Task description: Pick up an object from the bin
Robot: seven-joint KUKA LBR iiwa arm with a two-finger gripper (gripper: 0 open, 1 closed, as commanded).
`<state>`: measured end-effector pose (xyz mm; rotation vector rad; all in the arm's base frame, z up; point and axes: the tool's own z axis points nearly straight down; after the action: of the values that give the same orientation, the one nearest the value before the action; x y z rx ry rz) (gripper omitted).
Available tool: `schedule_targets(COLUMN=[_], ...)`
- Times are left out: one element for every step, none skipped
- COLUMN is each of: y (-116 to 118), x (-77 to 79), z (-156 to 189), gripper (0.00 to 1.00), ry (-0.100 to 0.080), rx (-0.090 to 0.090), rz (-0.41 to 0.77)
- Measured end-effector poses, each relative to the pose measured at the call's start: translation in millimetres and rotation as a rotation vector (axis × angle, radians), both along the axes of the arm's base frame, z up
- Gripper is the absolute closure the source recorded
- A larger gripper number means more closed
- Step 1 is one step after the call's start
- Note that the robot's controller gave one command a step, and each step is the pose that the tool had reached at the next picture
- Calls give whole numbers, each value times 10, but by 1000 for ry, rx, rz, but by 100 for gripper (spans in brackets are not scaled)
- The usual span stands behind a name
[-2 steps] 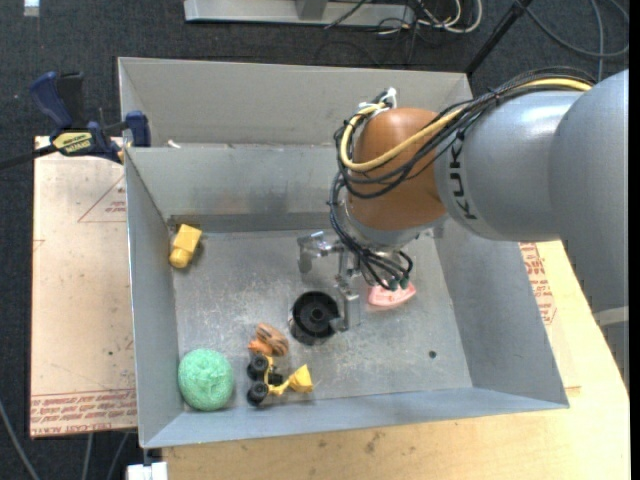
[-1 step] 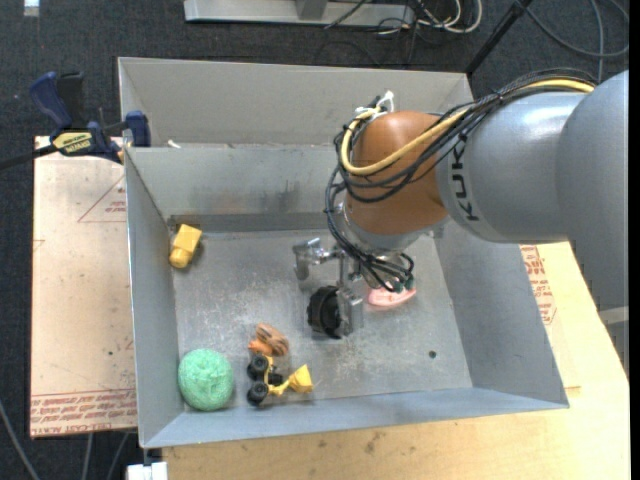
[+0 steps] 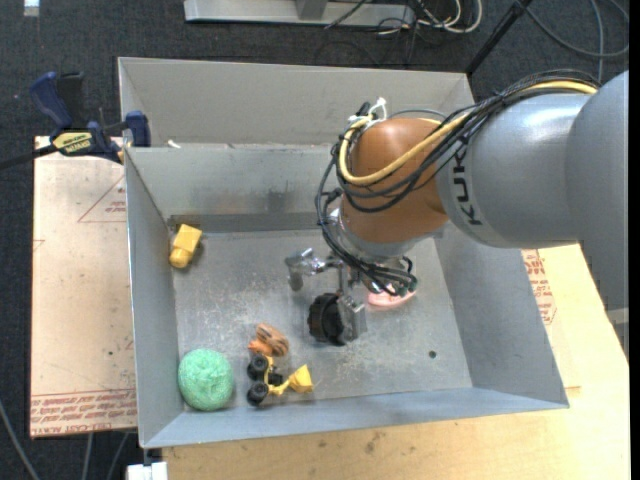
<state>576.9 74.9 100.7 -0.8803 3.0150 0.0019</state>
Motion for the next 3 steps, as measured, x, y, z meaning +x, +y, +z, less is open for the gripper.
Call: schedule_targets(y=[-99, -133, -133], x=[36, -11, -11], z=[-297, -254, -254], gripper=[0, 100, 100], ry=[3, -1, -1], rx=[1, -1, -1], rz=[-54, 29, 29])
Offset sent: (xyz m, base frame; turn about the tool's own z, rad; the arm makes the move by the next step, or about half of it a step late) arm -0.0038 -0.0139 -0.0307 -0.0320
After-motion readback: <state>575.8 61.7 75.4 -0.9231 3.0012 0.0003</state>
